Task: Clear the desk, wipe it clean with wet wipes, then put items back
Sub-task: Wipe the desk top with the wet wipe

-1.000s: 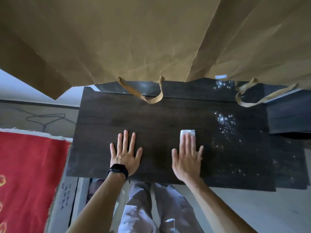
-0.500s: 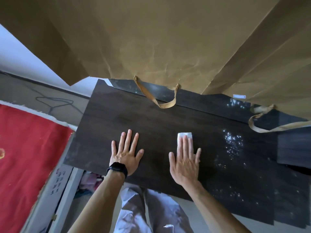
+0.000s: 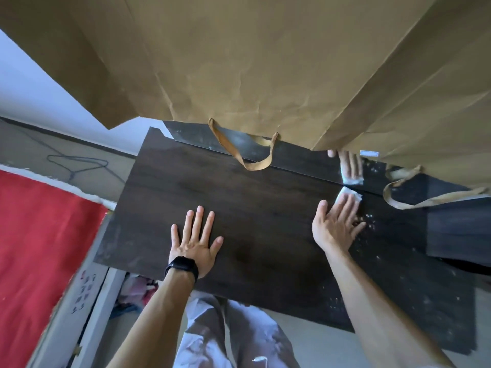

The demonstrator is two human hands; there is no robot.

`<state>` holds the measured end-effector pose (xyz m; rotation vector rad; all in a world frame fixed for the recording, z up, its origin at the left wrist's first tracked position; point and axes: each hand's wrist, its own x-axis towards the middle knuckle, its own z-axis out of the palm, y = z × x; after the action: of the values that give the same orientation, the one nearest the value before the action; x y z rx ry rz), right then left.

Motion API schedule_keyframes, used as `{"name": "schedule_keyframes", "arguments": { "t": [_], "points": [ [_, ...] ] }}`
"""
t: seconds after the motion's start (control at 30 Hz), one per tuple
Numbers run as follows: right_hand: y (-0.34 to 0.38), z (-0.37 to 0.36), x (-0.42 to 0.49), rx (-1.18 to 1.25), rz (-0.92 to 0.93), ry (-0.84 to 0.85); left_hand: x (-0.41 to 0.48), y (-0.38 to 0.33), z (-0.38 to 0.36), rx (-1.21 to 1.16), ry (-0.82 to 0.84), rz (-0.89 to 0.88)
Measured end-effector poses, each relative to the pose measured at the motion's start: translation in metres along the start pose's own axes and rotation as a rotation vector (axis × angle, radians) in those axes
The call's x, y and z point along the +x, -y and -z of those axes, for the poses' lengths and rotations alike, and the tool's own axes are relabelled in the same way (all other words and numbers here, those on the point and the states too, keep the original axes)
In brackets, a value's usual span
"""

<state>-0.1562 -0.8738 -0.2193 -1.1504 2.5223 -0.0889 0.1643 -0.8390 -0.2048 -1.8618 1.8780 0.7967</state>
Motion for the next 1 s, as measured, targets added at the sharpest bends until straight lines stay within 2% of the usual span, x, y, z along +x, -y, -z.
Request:
{"name": "schedule_keyframes", "arguments": {
  "t": [0.07,0.17,0.23,0.3,0.43,0.53,0.6,0.73,0.8,0.87,0.93,1.0],
  "points": [
    [0.027,-0.013,-0.025,-0.035,0.104,-0.003,0.001,0.000,-0.001,-0.002,0.000,-0.004],
    [0.072,-0.045,-0.075,-0.152,0.612,0.064,0.002,0.000,-0.002,0.023,0.022,0.003],
    [0.073,-0.046,-0.081,-0.196,0.792,0.105,0.002,0.000,-0.003,0.025,0.015,0.001],
    [0.050,-0.033,-0.055,-0.195,0.707,0.088,0.003,-0.001,0.001,0.046,0.018,0.002],
    [-0.029,0.001,-0.005,-0.135,0.157,0.004,0.001,-0.002,0.003,0.049,0.050,-0.004],
    [-0.038,0.009,0.002,-0.038,-0.105,0.007,0.004,0.000,0.003,0.055,0.043,-0.018],
    [-0.008,-0.003,-0.018,-0.016,-0.101,-0.011,0.003,0.001,0.004,0.063,0.051,-0.032],
    [0.058,-0.043,-0.086,-0.150,0.446,0.050,0.004,-0.001,0.004,0.059,0.070,-0.021],
    [0.054,-0.041,-0.081,-0.171,0.598,0.075,0.003,-0.002,0.004,0.078,0.052,-0.020],
    [0.026,-0.030,-0.048,-0.157,0.524,0.043,0.004,-0.003,0.003,0.090,0.036,-0.020],
    [-0.015,-0.012,-0.010,-0.142,0.286,-0.020,0.004,-0.005,-0.001,0.069,0.007,-0.022],
    [-0.064,0.012,0.023,-0.078,0.044,-0.046,-0.001,-0.012,-0.009,0.039,-0.100,-0.027]
  ]
}}
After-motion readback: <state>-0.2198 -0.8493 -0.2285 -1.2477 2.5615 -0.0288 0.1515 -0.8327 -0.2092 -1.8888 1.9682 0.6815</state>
